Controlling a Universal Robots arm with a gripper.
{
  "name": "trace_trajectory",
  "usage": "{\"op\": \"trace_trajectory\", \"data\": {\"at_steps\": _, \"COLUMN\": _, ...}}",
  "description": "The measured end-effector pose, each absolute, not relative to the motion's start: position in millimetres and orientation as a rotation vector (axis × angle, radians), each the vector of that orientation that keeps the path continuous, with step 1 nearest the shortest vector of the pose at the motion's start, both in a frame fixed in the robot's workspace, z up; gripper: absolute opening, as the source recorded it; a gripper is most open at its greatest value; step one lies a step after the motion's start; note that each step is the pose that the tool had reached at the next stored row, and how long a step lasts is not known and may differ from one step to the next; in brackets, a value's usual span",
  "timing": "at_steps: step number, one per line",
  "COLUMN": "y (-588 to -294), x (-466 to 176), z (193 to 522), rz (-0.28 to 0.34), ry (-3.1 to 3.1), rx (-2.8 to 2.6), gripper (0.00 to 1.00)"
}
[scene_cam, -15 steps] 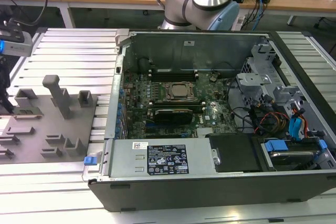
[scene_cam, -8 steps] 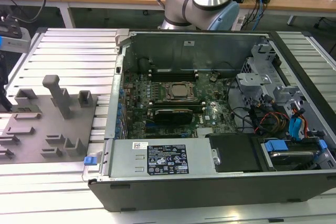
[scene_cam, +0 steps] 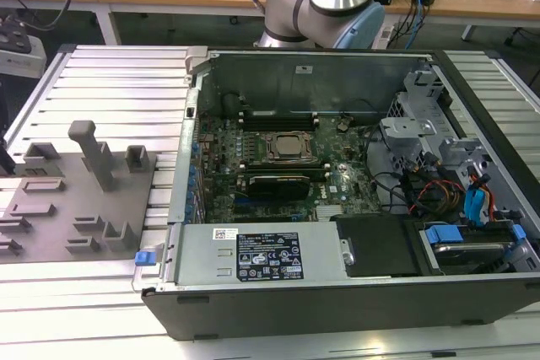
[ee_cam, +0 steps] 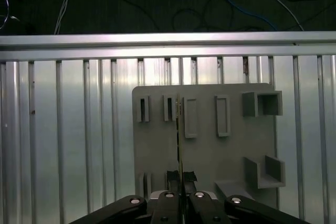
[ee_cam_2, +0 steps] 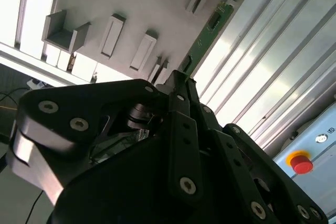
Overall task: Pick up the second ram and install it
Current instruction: 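Pick up the second ram and move it above second insertion slot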
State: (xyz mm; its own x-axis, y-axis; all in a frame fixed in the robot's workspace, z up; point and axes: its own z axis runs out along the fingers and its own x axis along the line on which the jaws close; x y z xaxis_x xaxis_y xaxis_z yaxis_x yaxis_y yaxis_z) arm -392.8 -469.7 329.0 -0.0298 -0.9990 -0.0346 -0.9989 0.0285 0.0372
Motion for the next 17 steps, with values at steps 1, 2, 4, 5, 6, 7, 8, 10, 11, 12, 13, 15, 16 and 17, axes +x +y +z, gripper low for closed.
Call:
{"op": "trace_trajectory", "data": {"at_steps": 1, "y": -470, "x": -393, "z": 331, "rz": -0.080, "ry": -2.252, "rx": 2.187, "gripper": 0.13}}
{"op": "trace_trajectory", "data": {"at_steps": 2, "y": -470, "x": -393, "z": 332, "rz": -0.080, "ry": -2.252, "rx": 2.187, "gripper": 0.13}}
{"op": "trace_trajectory", "data": {"at_steps": 4, "y": -470, "x": -393, "z": 334, "rz": -0.080, "ry": -2.252, "rx": 2.187, "gripper": 0.13}}
{"op": "trace_trajectory", "data": {"at_steps": 5, "y": -470, "x": -393, "z": 335, "rz": -0.080, "ry": -2.252, "rx": 2.187, "gripper": 0.13}}
{"op": "trace_trajectory", "data": {"at_steps": 6, "y": -470, "x": -393, "z": 336, "rz": -0.080, "ry": -2.252, "rx": 2.187, "gripper": 0.13}}
{"op": "trace_trajectory", "data": {"at_steps": 7, "y": -470, "x": -393, "z": 338, "rz": -0.080, "ry": -2.252, "rx": 2.187, "gripper": 0.13}}
{"op": "trace_trajectory", "data": {"at_steps": 8, "y": -470, "x": -393, "z": 339, "rz": -0.080, "ry": -2.252, "rx": 2.187, "gripper": 0.13}}
{"op": "trace_trajectory", "data": {"at_steps": 10, "y": -469, "x": -393, "z": 341, "rz": -0.080, "ry": -2.252, "rx": 2.187, "gripper": 0.13}}
{"op": "trace_trajectory", "data": {"at_steps": 11, "y": -469, "x": -393, "z": 341, "rz": -0.080, "ry": -2.252, "rx": 2.187, "gripper": 0.13}}
{"op": "trace_trajectory", "data": {"at_steps": 12, "y": -469, "x": -393, "z": 342, "rz": -0.080, "ry": -2.252, "rx": 2.187, "gripper": 0.13}}
{"op": "trace_trajectory", "data": {"at_steps": 13, "y": -469, "x": -393, "z": 343, "rz": -0.080, "ry": -2.252, "rx": 2.187, "gripper": 0.13}}
{"op": "trace_trajectory", "data": {"at_steps": 15, "y": -469, "x": -393, "z": 344, "rz": -0.080, "ry": -2.252, "rx": 2.187, "gripper": 0.13}}
{"op": "trace_trajectory", "data": {"at_steps": 16, "y": -469, "x": -393, "z": 345, "rz": -0.080, "ry": -2.252, "rx": 2.187, "gripper": 0.13}}
{"op": "trace_trajectory", "data": {"at_steps": 17, "y": -469, "x": -393, "z": 346, "rz": -0.080, "ry": -2.252, "rx": 2.187, "gripper": 0.13}}
